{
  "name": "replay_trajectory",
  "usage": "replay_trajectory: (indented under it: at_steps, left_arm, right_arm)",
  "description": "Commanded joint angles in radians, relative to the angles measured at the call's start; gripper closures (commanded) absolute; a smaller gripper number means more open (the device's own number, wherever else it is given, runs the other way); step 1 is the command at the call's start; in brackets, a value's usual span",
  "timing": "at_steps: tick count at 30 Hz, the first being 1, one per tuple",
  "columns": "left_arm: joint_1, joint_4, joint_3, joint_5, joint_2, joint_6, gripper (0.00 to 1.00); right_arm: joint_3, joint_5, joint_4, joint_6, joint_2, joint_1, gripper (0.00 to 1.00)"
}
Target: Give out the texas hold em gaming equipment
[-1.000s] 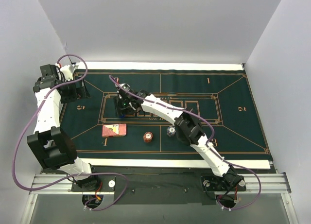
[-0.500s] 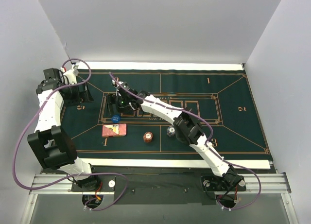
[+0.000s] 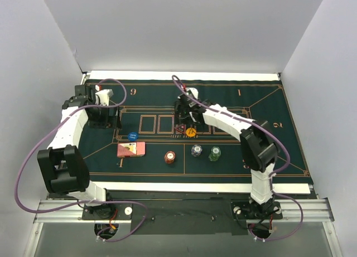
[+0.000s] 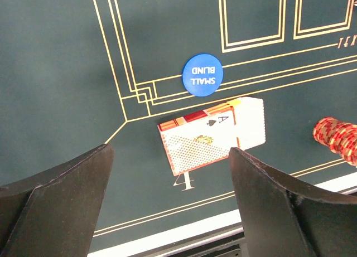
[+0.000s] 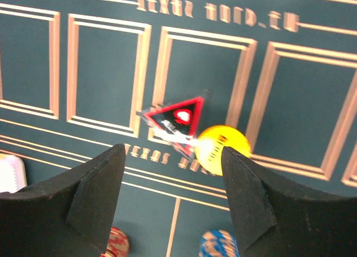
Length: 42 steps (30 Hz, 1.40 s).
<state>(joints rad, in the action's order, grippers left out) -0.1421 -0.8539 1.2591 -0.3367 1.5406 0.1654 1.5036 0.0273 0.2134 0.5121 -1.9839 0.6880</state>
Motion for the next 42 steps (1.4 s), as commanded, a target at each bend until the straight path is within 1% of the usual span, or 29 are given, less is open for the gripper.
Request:
replay_trajectory:
  at_steps: [1, 4, 9, 13, 18, 24, 31, 39, 42]
  left_arm:
    - [-0.004, 0.05, 0.029, 0.03, -0.021, 0.022, 0.04]
    - [-0.004, 0.036, 0.051, 0.025, -0.011, 0.022, 0.04]
    - [-0.004, 0.029, 0.086, 0.025, -0.017, 0.017, 0.04]
    - [-0.004, 0.018, 0.106, 0.019, -0.017, 0.01, 0.04]
    - [-0.005, 0.007, 0.129, 0.021, -0.022, 0.005, 0.04]
    - [-0.005, -0.013, 0.181, 0.025, -0.017, 0.0, 0.04]
    - [-0.007, -0.016, 0.2, 0.037, -0.023, -0.003, 0.04]
    - [-0.01, -0.02, 0.204, 0.048, -0.031, 0.0, 0.04]
    - [-0.011, -0.023, 0.209, 0.05, -0.031, 0.0, 0.04]
  right_arm:
    - [-0.124, 0.124, 0.049, 0.028, 0.098, 0.013, 0.38]
    - [-0.155, 0.157, 0.081, 0.032, 0.109, 0.012, 0.38]
    - [-0.158, 0.186, 0.147, 0.025, 0.109, 0.001, 0.39]
    - [-0.177, 0.191, 0.161, 0.022, 0.102, -0.007, 0.41]
    - [-0.18, 0.183, 0.159, 0.014, 0.065, -0.015, 0.45]
    - [-0.166, 0.171, 0.149, 0.017, 0.019, -0.025, 0.48]
    - [-0.164, 0.146, 0.138, 0.023, -0.012, -0.044, 0.5]
    - [-0.123, 0.151, 0.132, 0.019, -0.056, -0.047, 0.53]
    - [-0.074, 0.158, 0.132, 0.012, -0.092, -0.074, 0.54]
